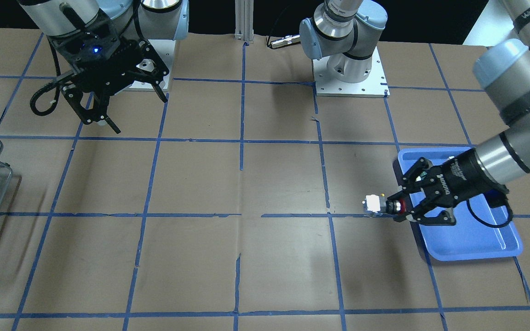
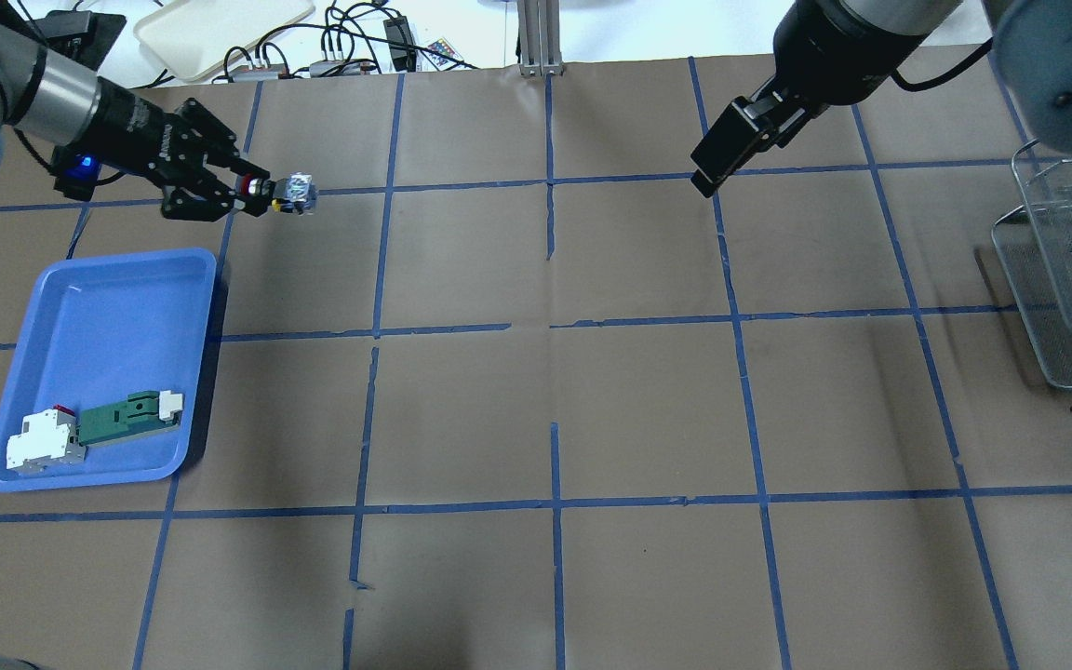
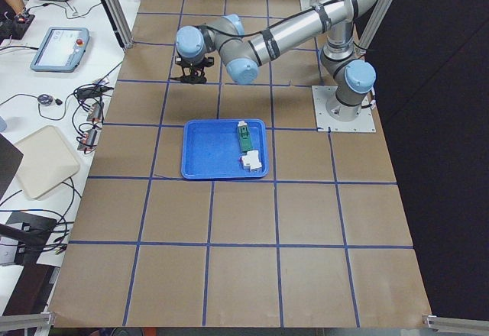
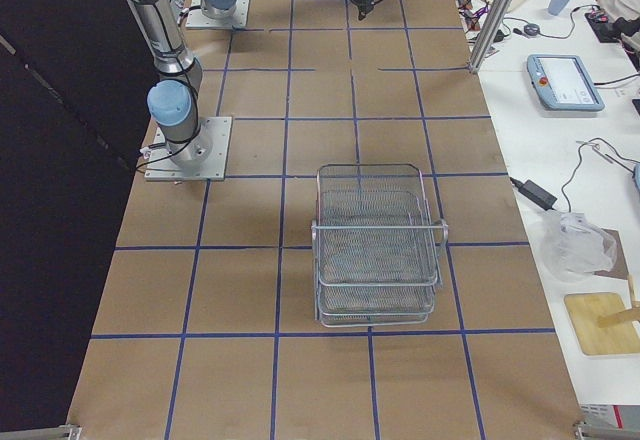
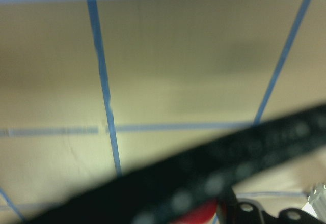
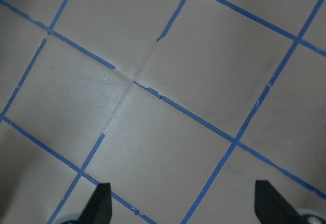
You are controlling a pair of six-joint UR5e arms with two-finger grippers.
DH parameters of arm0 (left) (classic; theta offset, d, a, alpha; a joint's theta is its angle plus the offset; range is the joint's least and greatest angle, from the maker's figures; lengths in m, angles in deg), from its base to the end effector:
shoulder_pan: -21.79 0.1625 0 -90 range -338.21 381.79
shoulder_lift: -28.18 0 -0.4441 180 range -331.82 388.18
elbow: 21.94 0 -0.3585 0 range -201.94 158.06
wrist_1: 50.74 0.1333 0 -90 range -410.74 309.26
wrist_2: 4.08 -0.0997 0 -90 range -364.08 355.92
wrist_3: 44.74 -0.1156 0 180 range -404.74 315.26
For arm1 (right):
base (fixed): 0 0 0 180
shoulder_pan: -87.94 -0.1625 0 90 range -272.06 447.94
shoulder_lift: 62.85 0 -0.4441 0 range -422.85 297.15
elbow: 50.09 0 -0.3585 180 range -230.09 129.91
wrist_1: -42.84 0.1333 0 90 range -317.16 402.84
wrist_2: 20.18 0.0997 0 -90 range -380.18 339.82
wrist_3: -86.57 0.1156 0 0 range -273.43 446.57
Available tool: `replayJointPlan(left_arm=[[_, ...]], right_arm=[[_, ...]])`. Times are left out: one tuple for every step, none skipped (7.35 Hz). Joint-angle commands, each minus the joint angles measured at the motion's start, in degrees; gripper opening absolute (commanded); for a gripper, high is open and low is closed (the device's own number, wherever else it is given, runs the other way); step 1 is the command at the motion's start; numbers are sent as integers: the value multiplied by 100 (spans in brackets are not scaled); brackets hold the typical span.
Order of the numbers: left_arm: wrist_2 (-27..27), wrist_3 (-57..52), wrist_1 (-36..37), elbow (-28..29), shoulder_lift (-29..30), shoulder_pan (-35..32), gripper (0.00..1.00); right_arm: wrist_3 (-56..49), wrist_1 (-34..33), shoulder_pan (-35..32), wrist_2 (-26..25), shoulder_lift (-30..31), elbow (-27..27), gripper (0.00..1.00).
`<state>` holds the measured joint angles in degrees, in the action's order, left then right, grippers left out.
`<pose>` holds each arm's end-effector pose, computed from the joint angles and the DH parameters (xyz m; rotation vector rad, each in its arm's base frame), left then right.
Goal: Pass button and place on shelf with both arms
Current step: 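Lift the button with the left gripper toward the right gripper while the right gripper approaches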
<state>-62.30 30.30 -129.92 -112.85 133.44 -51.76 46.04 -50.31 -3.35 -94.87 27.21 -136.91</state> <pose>-0.0301 -0.5837 0.3840 1.9313 -1.8323 -0.4793 0.1743 -0.4651 0.5272 -1.0603 2.7141 -0.2847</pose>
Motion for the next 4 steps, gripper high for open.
replayJointPlan(left_arm=[[21, 1560, 540, -5, -251, -1244, 0], [21, 1923, 639, -14, -304, -1588, 0], [30, 2327, 649, -6, -365, -1896, 0], [256, 2723, 762, -5, -435, -2160, 0]], right_arm=[[-1564, 68, 49, 200, 3, -98, 100], [-2564, 43, 50, 201, 3, -124, 100], [-3505, 60, 24, 253, 46, -142, 100], [-4489, 104, 93, 453, 12, -151, 100]])
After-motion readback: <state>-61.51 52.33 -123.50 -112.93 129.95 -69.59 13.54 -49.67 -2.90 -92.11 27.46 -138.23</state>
